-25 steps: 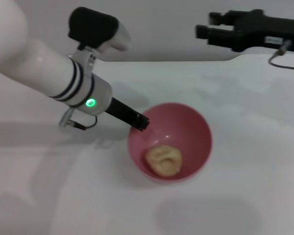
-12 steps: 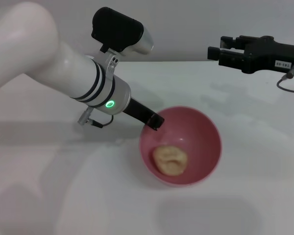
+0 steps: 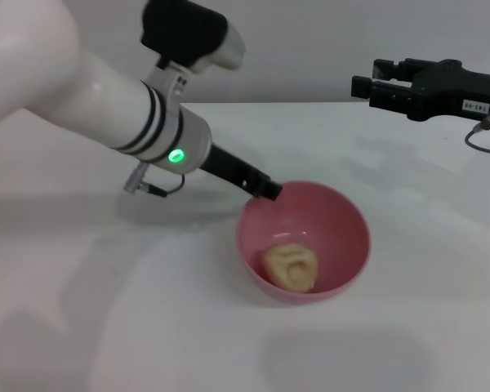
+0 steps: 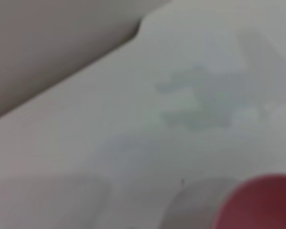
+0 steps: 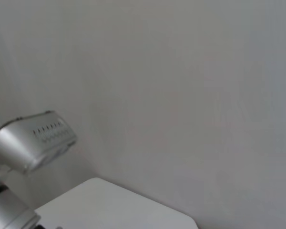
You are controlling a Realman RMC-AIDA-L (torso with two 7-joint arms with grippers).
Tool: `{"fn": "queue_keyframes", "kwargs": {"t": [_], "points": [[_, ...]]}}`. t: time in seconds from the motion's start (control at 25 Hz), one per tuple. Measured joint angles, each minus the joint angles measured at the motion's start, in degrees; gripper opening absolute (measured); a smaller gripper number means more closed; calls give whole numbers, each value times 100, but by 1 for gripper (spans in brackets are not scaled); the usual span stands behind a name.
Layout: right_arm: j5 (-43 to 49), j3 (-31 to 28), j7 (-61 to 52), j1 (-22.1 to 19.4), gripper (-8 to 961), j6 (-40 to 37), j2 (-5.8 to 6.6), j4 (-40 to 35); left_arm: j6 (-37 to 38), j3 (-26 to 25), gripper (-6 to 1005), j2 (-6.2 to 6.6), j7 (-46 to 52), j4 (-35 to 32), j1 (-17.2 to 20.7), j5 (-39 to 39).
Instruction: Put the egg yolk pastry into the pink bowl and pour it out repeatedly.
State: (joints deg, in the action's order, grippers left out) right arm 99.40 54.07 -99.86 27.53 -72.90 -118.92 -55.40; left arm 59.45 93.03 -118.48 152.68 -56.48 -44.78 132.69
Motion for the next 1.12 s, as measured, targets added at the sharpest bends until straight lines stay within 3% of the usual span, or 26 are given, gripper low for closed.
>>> {"fn": "queue_keyframes", "kwargs": {"t": [0.24,0.36,0.4,0.44,0.6,0.72,0.84,1.0,1.12], "points": [[-191,-121,4,-37,533,89,9,116,46,-721,466,42,-236,-188,164,-2],[-508,-208,146,-77,533,149,24,290,86,-1287,532,45,-501,-478,421,-234],[-854,-336,434,-117,533,156,27,480,81,-1774,550,50,-938,-670,719,-775],[-854,-336,434,-117,533,156,27,480,81,-1774,568,50,-938,-670,719,-775],[-1854,-778,973,-190,534,166,27,1088,43,-2685,587,54,-2431,-446,1295,-2856],[-2981,-1302,1415,-223,534,150,32,1875,310,-3273,588,53,-4010,306,1771,-5041],[-4298,-1747,1809,-295,534,108,36,2718,778,-3826,587,51,-5206,1104,2060,-6564],[-5664,-2059,2131,-408,534,158,35,3644,1455,-4517,585,25,-7005,2019,2352,-7835],[-6033,-2166,3068,-435,534,217,28,4035,1765,-4751,585,-6,-9141,2535,2526,-8299]]}}
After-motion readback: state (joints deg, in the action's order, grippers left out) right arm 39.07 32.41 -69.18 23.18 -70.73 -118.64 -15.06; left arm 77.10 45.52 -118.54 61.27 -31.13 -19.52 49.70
